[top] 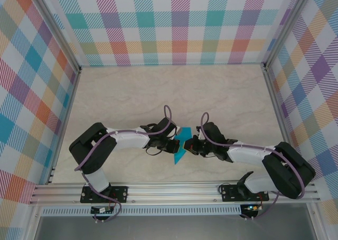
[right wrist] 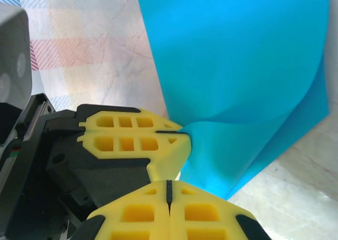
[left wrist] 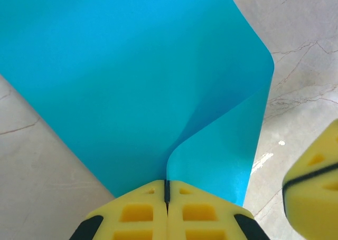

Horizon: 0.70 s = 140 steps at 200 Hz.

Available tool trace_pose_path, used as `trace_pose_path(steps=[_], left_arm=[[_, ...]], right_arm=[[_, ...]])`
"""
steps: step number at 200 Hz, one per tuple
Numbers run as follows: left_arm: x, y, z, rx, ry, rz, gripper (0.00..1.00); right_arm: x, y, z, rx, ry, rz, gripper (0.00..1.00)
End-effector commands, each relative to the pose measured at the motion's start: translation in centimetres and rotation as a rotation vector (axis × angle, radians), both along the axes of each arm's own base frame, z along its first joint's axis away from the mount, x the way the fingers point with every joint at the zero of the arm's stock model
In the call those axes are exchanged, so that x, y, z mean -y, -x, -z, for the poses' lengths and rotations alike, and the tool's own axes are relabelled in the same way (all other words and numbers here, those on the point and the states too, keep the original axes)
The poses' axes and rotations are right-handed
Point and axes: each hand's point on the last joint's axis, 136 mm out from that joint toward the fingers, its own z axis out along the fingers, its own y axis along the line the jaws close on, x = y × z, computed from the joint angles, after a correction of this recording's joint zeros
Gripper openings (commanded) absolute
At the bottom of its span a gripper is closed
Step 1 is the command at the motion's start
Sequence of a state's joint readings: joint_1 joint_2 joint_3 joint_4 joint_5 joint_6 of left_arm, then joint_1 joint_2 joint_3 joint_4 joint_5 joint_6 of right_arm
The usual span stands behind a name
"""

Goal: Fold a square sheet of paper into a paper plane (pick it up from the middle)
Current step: Third fold the triangle at the center of the table.

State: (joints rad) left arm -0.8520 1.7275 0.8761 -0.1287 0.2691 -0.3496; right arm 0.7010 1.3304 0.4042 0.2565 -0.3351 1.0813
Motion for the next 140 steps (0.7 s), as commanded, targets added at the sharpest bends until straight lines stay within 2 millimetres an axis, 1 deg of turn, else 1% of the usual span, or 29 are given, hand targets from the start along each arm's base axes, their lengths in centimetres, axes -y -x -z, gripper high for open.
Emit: trace_pose_path(steps=[1,49,77,87,112,140], left_arm=[[-1.7,0.5,1.8,-0.036,-0.091,-0.004,0.04],[-1.6,0.4,1.6,-0.035,-0.089,-0.005,0.04],[-1.5,0.4,1.6,-0.036,-0.086,-0.004,0.04],[-1.4,0.3,1.5,-0.036,-0.085,-0.005,0.04],[-1.5,0.3,1.4,-0.032,-0.087,-0.003,0.04],[-1.5,0.2,1.2,-0.025,-0.089,-0.002,0.04]], right_arm=[[-0.5,-0.1,-0.3,0.013,-0.016,-0.047,0.0],[-1.2,-0.2,0.1,-0.007,-0.031,-0.078,0.0],[-1.3,-0.3,0.9,-0.019,-0.015,-0.092,0.0],[-1.1,-0.3,1.5,-0.031,0.009,-0.084,0.0],[0.4,-0.1,3.4,-0.054,0.1,-0.049,0.0],[1.2,0.4,4.3,-0.069,0.131,-0.041,0.0]])
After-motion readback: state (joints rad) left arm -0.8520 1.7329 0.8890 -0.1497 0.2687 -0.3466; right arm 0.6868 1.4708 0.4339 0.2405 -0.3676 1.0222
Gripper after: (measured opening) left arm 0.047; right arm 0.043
